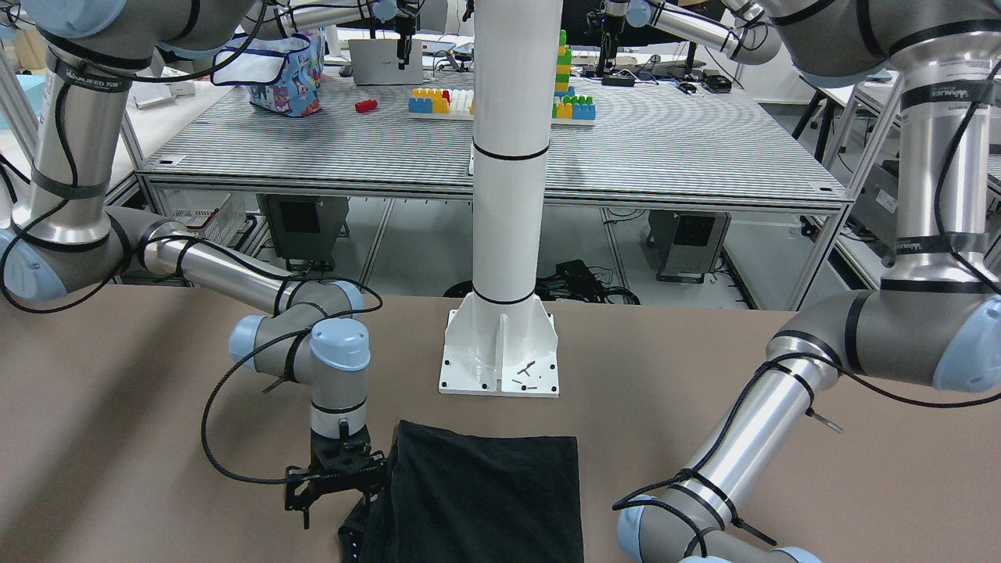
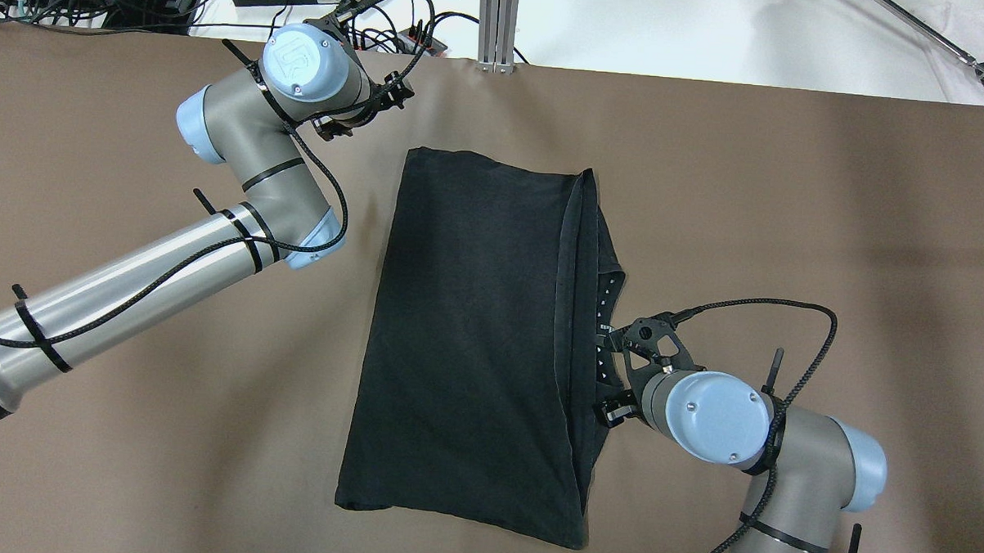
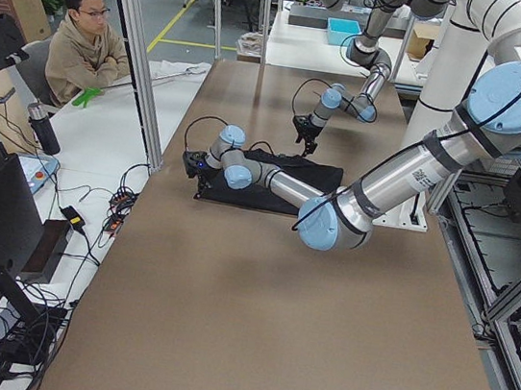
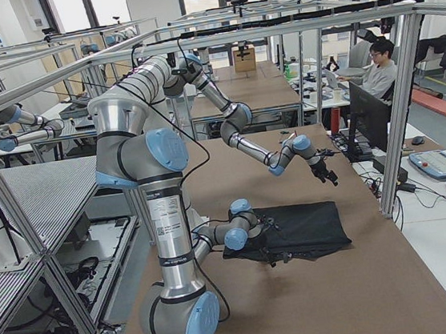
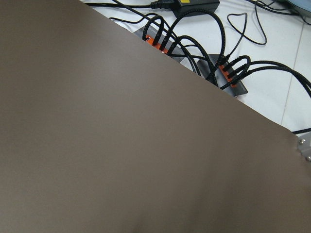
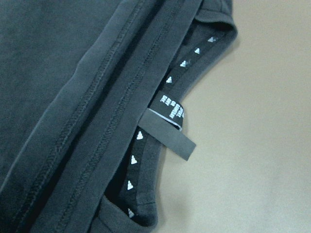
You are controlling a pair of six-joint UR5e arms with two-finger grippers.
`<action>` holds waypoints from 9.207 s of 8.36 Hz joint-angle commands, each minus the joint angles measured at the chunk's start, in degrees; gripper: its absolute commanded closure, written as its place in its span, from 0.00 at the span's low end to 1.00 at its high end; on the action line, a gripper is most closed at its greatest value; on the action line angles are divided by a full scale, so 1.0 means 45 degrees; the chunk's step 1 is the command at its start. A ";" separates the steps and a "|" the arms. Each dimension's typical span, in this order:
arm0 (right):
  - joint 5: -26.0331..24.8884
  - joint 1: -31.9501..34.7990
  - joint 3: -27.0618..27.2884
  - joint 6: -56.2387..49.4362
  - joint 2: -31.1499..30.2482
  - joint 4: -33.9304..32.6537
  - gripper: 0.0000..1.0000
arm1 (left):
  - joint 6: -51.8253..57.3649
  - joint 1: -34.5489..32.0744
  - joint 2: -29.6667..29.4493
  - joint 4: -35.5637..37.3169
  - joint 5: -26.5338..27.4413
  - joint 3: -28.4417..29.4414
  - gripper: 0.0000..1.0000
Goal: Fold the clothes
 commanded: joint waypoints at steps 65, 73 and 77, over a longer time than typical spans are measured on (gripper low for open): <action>-0.2861 -0.4091 0.0842 1.7484 0.0634 -0.1350 1.00 | -0.1333 0.0372 0.1255 0.0898 0.0508 -0.2851 0.00; -0.0891 -0.2763 0.2383 1.7153 0.0791 -0.2366 1.00 | -0.3550 0.3016 0.7029 0.1426 0.2118 -1.0185 0.00; -0.0244 -0.2782 0.2795 1.6820 0.0635 -0.2211 1.00 | -0.7185 0.7568 0.9438 0.1426 0.6064 -1.3242 0.00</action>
